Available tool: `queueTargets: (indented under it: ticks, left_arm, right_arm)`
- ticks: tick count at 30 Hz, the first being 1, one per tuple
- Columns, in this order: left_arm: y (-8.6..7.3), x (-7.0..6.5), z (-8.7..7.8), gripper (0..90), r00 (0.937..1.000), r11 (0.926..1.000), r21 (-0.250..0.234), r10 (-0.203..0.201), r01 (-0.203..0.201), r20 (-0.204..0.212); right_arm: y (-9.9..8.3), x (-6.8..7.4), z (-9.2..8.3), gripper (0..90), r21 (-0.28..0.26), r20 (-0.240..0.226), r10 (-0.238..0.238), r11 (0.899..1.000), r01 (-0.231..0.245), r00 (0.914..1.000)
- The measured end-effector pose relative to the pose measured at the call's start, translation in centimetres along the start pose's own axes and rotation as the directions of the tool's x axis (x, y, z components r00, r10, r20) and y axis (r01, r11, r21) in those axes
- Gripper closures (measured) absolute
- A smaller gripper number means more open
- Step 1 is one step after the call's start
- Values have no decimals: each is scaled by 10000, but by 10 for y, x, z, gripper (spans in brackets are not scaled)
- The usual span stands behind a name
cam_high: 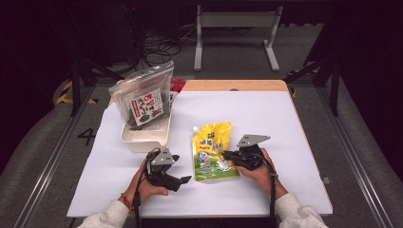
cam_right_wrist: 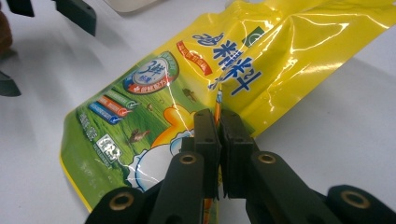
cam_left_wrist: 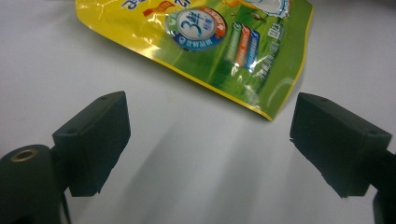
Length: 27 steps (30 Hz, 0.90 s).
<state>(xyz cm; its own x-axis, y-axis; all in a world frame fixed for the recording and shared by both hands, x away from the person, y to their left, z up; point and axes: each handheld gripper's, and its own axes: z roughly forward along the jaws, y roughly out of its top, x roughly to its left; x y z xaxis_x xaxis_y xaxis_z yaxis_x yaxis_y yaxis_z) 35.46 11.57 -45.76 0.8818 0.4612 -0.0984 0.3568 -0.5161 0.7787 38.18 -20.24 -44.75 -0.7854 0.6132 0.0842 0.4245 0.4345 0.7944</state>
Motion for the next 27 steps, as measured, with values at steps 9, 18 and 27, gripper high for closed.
queueTargets:
  ticks: [9,18,27]
  left_arm:
    - [12,3,17,118,9969,9983,94,-581,577,532]
    - [18,10,23,93,9848,9909,-282,-1273,1314,1181]
    - [16,17,20,85,9760,9785,-379,-1990,2030,883]
  right_arm:
    - [-5,13,-15,873,-928,-228,-594,9940,570,9980]
    - [-7,28,-25,874,-1537,-238,-1173,9817,1123,9928]
    - [-4,28,-38,875,-2180,-341,-1246,9692,1143,9916]
